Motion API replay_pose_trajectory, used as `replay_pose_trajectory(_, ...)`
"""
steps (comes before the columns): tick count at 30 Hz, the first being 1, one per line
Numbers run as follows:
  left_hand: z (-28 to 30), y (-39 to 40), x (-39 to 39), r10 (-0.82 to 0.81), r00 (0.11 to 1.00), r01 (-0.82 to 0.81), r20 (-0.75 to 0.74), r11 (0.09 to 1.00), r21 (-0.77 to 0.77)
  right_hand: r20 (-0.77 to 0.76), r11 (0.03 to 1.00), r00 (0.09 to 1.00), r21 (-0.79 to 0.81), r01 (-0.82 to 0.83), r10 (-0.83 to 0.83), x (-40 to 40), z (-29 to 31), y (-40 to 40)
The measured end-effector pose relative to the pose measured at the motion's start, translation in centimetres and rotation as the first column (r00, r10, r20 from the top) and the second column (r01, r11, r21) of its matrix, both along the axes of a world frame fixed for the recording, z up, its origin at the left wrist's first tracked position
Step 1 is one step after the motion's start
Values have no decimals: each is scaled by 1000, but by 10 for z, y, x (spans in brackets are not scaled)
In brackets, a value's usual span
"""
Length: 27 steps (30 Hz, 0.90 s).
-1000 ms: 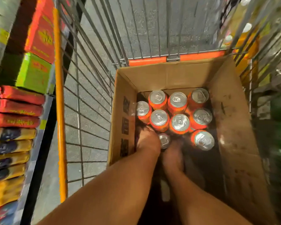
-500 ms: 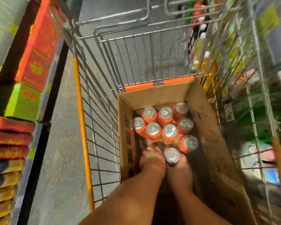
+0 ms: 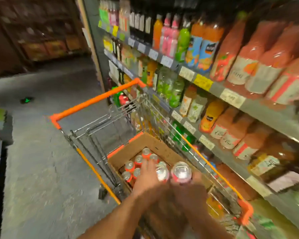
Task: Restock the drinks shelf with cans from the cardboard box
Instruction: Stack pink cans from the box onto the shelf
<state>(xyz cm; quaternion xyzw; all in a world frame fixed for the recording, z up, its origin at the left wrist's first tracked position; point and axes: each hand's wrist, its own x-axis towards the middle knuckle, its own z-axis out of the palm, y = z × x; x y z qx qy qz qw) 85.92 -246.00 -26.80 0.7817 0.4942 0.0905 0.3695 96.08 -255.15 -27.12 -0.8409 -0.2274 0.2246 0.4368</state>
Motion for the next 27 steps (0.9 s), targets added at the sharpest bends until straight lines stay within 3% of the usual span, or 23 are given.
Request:
replay_pose_trajectory(4, 100, -27, 25, -101, 953, 64, 285, 989, 133, 113, 962, 978, 232, 145, -175, 20, 96, -42)
replay_pose_trajectory(10, 237, -109, 99, -279, 730, 233, 624, 960, 156, 252, 862, 878, 425, 277, -407, 71, 223, -146)
replay_pose_trajectory(13, 284, -167, 132, -343, 622, 379, 704, 918, 113, 281, 811, 818, 483, 331, -502, 93, 271, -215)
replay_pose_trajectory(19, 362, -299, 179, -427, 311, 641, 849, 754, 144, 370, 750, 696, 546, 373, -615, 116, 353, -365)
replay_pose_trajectory(23, 405, -370, 205, -446, 226, 700, 866, 693, 174, 398, 716, 634, 586, 380, -663, 117, 399, -447)
replay_pose_trajectory(27, 451, -423, 236, -427, 157, 761, 890, 627, 167, 417, 727, 634, 584, 362, -651, 130, 437, -510)
